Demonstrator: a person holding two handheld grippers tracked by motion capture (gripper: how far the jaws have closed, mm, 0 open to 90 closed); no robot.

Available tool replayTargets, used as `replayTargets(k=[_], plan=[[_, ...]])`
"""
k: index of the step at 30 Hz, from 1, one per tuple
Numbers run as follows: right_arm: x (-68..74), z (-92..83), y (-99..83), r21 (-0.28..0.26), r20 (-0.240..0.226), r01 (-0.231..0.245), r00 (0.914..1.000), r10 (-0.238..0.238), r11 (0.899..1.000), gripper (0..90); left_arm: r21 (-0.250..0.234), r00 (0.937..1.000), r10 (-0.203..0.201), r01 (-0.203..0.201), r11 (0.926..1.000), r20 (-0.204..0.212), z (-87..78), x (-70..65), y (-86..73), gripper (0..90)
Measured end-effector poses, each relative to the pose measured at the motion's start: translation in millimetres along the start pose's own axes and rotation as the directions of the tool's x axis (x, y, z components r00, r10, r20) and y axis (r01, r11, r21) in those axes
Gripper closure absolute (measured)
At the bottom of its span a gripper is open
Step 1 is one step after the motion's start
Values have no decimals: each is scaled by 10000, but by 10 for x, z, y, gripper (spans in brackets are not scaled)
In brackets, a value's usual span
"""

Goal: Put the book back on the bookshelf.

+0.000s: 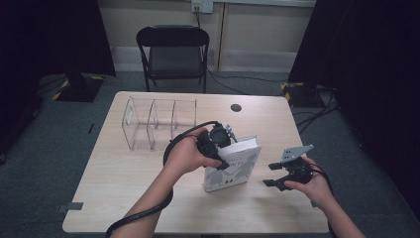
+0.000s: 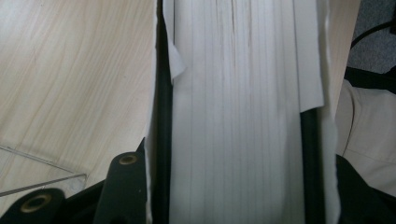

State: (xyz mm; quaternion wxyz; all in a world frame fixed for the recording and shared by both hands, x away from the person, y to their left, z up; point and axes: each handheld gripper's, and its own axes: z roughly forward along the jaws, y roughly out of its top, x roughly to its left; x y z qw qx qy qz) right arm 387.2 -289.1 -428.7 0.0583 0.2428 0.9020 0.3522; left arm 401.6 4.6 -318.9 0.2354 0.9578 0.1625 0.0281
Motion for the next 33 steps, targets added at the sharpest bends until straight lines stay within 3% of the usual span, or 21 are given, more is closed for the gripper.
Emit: replayTargets(k=[8,11,18,23,33], plan=[[41,209,-175,130,93,-153,9998,151,9998,274,302,9998,166,-164,9994,-74,3,-4,78,481],[60,272,-230,95,352,-188,9992,185,9998,238,231,9998,187,-185,9996,-76,12,-14,121,461],[54,342,-332,-64,864,-532,9948,535,9986,181,750,9993,375,-368,9965,-74,103,-16,189,451],[54,400,-408,-28,992,-683,9927,682,9977,177,895,9999,142,-140,9959,-21,154,-7,207,421],[107,460,-452,-313,1443,-618,9874,657,9976,149,1210,9998,103,-85,9926,-148,191,-12,220,398]])
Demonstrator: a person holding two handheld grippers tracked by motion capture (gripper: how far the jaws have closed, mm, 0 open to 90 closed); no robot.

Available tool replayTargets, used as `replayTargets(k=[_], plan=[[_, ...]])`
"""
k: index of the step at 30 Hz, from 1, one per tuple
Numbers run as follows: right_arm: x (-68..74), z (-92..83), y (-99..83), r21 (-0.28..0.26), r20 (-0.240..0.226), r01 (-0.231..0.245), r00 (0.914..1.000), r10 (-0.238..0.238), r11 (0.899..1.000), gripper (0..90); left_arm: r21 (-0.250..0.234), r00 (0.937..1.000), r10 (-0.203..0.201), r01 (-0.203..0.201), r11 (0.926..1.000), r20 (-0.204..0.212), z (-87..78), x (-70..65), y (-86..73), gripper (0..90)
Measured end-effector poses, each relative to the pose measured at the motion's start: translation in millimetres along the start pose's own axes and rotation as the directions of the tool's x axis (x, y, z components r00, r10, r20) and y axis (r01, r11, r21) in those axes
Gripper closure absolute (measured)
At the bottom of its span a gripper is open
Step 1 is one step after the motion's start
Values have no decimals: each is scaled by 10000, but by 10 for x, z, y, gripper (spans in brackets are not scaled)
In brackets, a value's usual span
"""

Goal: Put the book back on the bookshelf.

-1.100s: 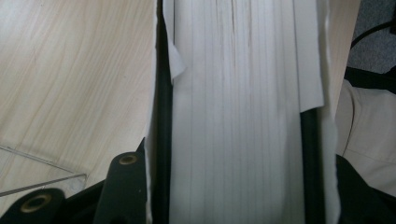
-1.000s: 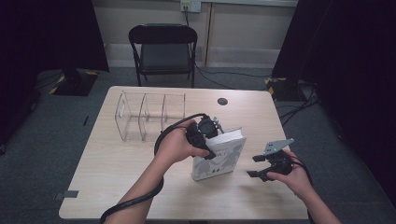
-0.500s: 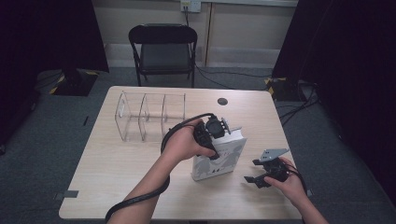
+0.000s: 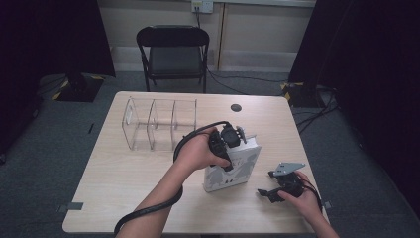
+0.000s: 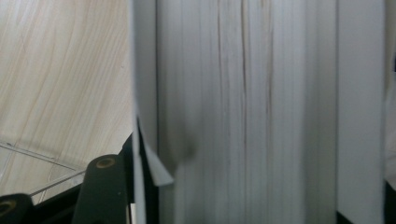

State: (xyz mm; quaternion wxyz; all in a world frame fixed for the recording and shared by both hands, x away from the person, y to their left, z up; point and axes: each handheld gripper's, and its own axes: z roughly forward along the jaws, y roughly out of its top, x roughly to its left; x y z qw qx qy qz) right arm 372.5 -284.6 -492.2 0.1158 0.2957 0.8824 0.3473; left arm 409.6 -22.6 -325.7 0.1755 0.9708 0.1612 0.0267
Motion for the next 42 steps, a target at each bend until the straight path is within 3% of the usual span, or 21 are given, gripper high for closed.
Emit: replayTargets(k=[3,6,9,11,19,20,26,33,42], plan=[[1,-1,-14,-94,-2,-33,10000,33,10000,148,316,9999,35,-31,9995,-135,4,4,15,401],[7,-1,-28,-209,49,-92,9999,93,9997,148,480,9998,-167,169,9987,-61,13,1,25,408],[6,-1,-41,-322,58,-81,9999,83,9994,148,945,9992,-384,377,9948,59,15,11,45,423],[8,2,-52,-435,95,-111,9999,116,9990,147,1076,9995,-301,293,9938,53,18,2,55,431],[15,5,-79,-674,148,-188,9997,199,9975,147,1150,9995,-315,311,9929,14,18,-20,58,463],[17,7,-84,-725,144,-220,9996,231,9971,147,1220,9996,-247,261,9922,-136,-4,-42,70,487],[14,10,-86,-774,157,-196,9997,209,9968,147,1152,9959,-866,891,9893,-266,-37,-61,54,521],[14,10,-86,-773,155,-199,9997,211,9968,147,1223,9927,-1169,1196,9853,-285,-68,-59,17,527],[15,9,-85,-751,160,-201,9996,213,9970,147,1589,9846,-1747,1739,9719,-92,-178,-19,-71,529]])
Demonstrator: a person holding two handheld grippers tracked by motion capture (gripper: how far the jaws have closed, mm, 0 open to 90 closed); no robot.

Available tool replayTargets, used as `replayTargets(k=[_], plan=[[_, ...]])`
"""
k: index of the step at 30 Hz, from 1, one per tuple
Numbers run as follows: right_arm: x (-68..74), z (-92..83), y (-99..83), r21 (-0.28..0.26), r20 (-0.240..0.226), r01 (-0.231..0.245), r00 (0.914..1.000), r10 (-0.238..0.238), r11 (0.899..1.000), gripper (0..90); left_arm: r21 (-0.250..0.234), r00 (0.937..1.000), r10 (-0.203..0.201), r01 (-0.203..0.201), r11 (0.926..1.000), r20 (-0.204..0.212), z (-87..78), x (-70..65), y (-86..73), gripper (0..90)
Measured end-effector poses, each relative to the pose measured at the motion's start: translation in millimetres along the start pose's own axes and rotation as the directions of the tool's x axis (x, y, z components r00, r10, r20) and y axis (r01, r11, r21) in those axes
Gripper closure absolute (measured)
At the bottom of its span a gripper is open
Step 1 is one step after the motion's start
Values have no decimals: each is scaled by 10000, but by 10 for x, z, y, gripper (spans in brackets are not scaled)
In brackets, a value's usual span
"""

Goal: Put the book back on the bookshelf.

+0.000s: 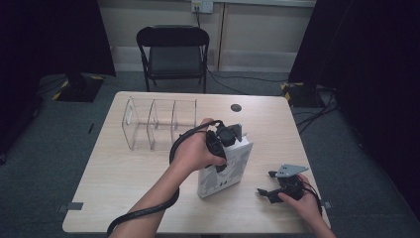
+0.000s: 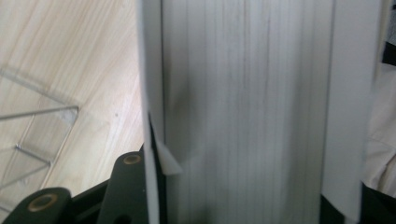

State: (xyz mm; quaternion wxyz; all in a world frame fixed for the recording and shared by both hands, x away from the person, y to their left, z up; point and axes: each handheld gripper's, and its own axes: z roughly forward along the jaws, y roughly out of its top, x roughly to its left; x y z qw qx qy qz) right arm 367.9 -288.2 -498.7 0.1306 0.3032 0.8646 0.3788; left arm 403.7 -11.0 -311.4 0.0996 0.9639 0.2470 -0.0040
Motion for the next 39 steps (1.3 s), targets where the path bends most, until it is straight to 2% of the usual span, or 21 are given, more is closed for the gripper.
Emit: replayTargets(k=[5,6,15,21,26,27,30,35,39], plan=[[0,1,0,-13,-7,-2,10000,2,10000,147,152,9999,-112,113,9998,-109,-43,7,-54,530],[-1,1,0,-13,-6,-2,10000,2,10000,147,123,9996,-261,263,9996,-108,-46,9,-67,530],[-1,1,0,-14,-11,-3,10000,3,10000,147,261,9990,-428,426,9988,83,-107,36,-156,531],[-1,1,0,-14,-12,-1,10000,1,10000,147,189,9987,-499,500,9986,-70,-130,43,-201,531],[-1,1,0,-13,-10,-3,10000,3,10000,147,43,9966,-824,824,9966,42,-149,81,-262,531],[-1,1,0,-15,-11,-4,10000,4,10000,147,128,9975,-710,709,9974,49,-159,89,-272,531],[-2,1,0,-13,-11,-1,10000,1,10000,147,191,9967,-801,799,9966,113,-168,102,-294,531],[-1,1,0,-15,-12,-2,10000,2,10000,146,205,9971,-753,754,9969,-55,-192,104,-337,531],[-1,2,0,-17,-9,-1,10000,1,10000,147,74,9948,-1016,1016,9948,49,-246,135,-393,531]])
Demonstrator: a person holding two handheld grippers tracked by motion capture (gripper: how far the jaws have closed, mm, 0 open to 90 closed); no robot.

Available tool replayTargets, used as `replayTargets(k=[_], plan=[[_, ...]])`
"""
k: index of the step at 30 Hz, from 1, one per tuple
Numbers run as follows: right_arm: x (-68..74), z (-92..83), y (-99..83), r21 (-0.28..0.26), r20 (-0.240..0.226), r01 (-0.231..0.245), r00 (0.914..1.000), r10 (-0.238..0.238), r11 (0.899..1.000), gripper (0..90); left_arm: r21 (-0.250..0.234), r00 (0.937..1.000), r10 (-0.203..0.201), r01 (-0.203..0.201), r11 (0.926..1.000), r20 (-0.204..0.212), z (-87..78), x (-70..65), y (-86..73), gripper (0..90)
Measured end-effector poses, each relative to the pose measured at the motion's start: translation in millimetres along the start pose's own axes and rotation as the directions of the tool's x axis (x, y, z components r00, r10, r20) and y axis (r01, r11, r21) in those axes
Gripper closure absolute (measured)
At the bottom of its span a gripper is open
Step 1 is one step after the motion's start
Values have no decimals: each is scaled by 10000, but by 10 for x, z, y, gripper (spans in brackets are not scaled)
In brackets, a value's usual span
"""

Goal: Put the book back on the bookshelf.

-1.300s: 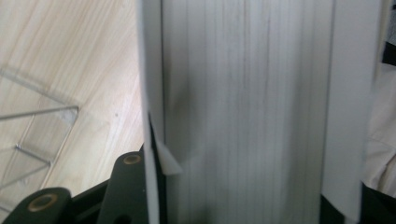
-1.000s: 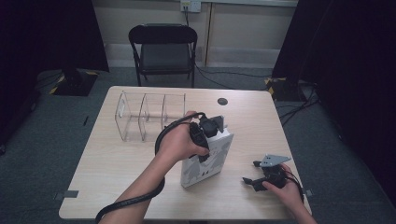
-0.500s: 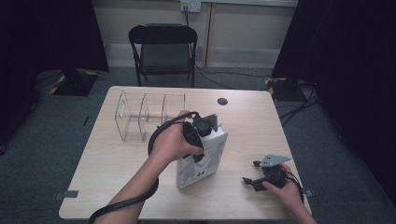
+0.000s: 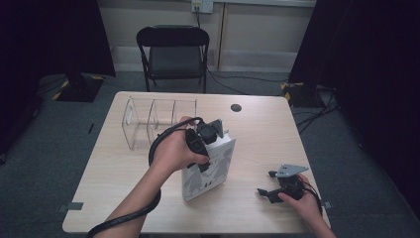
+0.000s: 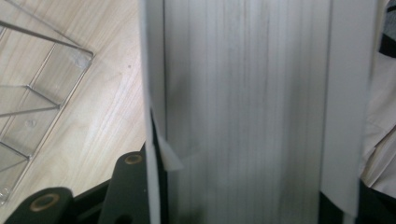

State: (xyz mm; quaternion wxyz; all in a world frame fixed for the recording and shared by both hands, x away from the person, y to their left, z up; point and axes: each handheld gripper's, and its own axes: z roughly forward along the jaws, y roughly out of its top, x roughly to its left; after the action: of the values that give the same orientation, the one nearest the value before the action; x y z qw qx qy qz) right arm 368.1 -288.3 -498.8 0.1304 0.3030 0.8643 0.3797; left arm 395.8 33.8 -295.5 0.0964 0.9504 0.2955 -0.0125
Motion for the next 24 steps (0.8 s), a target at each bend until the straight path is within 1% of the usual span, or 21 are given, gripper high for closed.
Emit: replayTargets(k=[1,7,9,11,13,14,15,16,17,18,20,24], plan=[[0,0,0,0,0,0,10000,0,10000,147,-13,10000,62,-62,10000,-22,-11,1,-11,531],[0,0,0,4,-6,-1,10000,1,10000,147,35,9999,-116,116,9999,48,-53,35,-64,532],[-1,-2,1,23,-4,4,10000,-4,10000,147,49,10000,-84,85,10000,-40,-50,43,-80,532],[0,0,0,4,-5,-1,10000,1,10000,147,37,9997,-231,231,9997,-64,-44,61,-93,532],[0,-1,1,17,3,-1,10000,1,10000,146,68,9997,-199,200,9998,-117,-46,68,-103,532],[0,0,0,-1,-2,-1,10000,1,10000,147,126,9997,-232,233,9996,-90,-51,83,-108,532],[0,0,0,-2,-2,-2,10000,2,10000,147,86,9995,-311,312,9995,-36,-50,90,-116,532],[0,0,0,-1,-3,-4,10000,4,10000,147,98,9997,-231,231,9997,-22,-54,101,-123,532],[0,0,0,-1,-3,-4,10000,4,10000,147,98,9997,-231,231,9997,-22,-54,101,-123,532],[0,-1,0,14,1,-1,10000,1,10000,147,66,9992,-401,401,9992,60,-56,108,-134,532],[0,0,0,-2,-3,-3,10000,3,10000,147,55,9993,-361,360,9993,57,-63,123,-148,532],[0,-1,0,12,-2,-1,10000,1,10000,147,50,9990,-443,443,9990,93,-78,156,-181,531]])
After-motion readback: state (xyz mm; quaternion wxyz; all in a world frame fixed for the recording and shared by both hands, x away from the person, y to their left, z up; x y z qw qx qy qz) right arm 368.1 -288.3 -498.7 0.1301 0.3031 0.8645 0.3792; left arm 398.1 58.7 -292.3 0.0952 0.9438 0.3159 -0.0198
